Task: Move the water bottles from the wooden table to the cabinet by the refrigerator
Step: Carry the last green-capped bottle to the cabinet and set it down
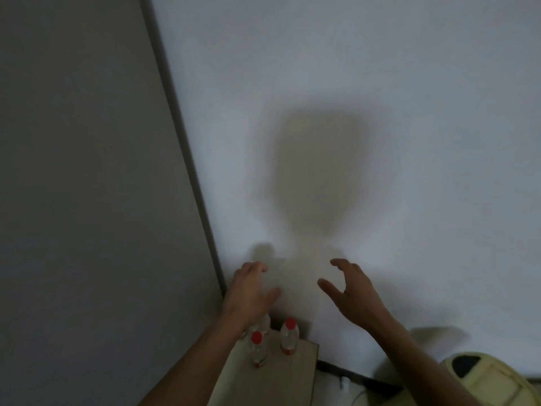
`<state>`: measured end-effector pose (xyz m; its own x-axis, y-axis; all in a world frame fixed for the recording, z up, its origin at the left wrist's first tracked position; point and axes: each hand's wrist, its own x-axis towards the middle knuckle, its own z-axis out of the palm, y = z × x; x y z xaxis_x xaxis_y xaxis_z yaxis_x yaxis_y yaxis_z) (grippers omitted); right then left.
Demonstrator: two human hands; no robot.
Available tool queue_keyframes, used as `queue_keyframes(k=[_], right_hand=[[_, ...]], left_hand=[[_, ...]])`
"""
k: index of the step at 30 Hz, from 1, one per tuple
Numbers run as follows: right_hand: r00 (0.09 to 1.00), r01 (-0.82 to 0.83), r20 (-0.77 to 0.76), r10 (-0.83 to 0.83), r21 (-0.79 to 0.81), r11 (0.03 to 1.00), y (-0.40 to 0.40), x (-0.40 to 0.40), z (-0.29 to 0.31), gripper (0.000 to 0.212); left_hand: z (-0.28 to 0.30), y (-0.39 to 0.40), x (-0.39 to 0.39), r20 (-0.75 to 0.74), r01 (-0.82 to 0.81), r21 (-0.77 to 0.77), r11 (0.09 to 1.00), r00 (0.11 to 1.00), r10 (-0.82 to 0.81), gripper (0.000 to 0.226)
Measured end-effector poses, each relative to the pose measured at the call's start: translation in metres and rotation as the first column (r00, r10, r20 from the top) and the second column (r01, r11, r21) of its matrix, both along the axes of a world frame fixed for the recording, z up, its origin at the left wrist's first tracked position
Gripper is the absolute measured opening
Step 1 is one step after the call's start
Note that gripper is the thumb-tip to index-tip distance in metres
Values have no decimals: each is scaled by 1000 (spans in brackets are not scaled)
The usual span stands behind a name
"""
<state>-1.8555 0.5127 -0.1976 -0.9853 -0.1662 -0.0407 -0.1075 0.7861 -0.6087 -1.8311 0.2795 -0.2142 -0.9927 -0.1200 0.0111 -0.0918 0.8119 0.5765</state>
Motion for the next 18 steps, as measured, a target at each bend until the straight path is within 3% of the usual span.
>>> queue_keyframes(k=[4, 12, 18], right_hand=[[991, 124, -45, -123, 9, 992, 25, 24, 19, 61], [919, 389, -90, -383, 69, 919, 46, 111, 39, 57], [817, 574, -120, -564, 75, 816, 67, 206, 41, 58]], left_hand=[[11, 16, -19, 2, 167, 17, 986, 986, -167, 59], [14, 54, -21, -78, 478, 79, 875, 878, -472, 57], [7, 114, 30, -3, 702, 73, 708, 710, -704, 57]])
